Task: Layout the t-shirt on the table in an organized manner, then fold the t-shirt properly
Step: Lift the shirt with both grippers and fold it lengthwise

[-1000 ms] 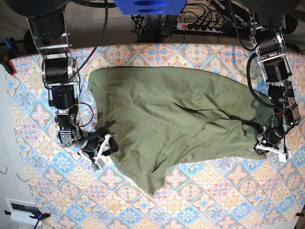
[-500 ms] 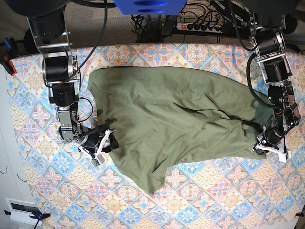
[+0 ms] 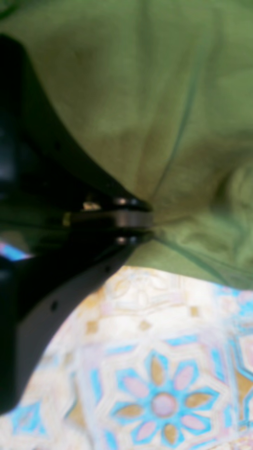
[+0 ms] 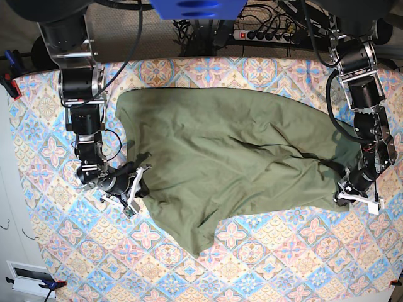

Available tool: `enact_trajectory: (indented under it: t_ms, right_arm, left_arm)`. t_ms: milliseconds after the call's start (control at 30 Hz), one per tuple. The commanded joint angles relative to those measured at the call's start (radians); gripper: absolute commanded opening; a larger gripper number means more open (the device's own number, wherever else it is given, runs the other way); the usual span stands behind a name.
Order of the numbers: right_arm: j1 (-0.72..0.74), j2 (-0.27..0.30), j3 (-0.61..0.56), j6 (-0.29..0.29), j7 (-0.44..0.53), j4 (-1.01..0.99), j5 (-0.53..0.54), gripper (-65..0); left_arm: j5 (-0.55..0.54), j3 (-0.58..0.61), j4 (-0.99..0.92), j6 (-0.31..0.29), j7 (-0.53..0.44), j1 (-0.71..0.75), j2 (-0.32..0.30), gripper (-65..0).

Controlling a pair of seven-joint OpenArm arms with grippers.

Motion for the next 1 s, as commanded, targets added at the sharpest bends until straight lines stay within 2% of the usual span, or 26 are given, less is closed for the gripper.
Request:
enact_trajectory:
  t_ms: [0,300,467,533,700,800,967]
  right_arm:
    - [0.021,0.014,0.041,-0.008,0.013,0.061,0.025,-64.2]
    - [-0.158,0.019,0.281,-0.008,-0.298,0.649,0.143,-64.2]
    - [-0.192,0.037,0.423,-0.008,-0.453,0.944,0.261,-64.2]
    - [-0.189,0.062,0.486,-0.008,-0.518,1.042,0.318,-64.2]
    - [-0.187,0.119,0.633,-0.008,-0.581,1.131,0.445,-64.2]
    - [-0.187,0.142,0.711,-0.008,-0.614,1.151,0.511,-64.2]
    - [-0.193,0.168,0.729,-0.008,-0.628,1.169,0.544,-64.2]
  left_arm:
    - [-0.017,-0.008,0.021,-0.009,-0.022,-0.030,-0.018,-65.0]
    - [-0.017,-0.009,0.293,-0.011,-0.019,-0.027,-0.024,-65.0]
    - [-0.017,-0.106,0.423,-0.011,-0.010,-0.026,-0.024,-65.0]
    - [-0.017,-0.169,0.446,-0.011,0.041,-0.038,-0.024,-65.0]
    - [-0.017,-0.264,0.497,-0.012,0.133,-0.078,-0.021,-65.0]
    - [-0.019,-0.296,0.538,-0.012,0.142,-0.073,-0.023,-65.0]
    - [-0.043,-0.298,0.589,-0.012,0.144,-0.042,-0.024,-65.0]
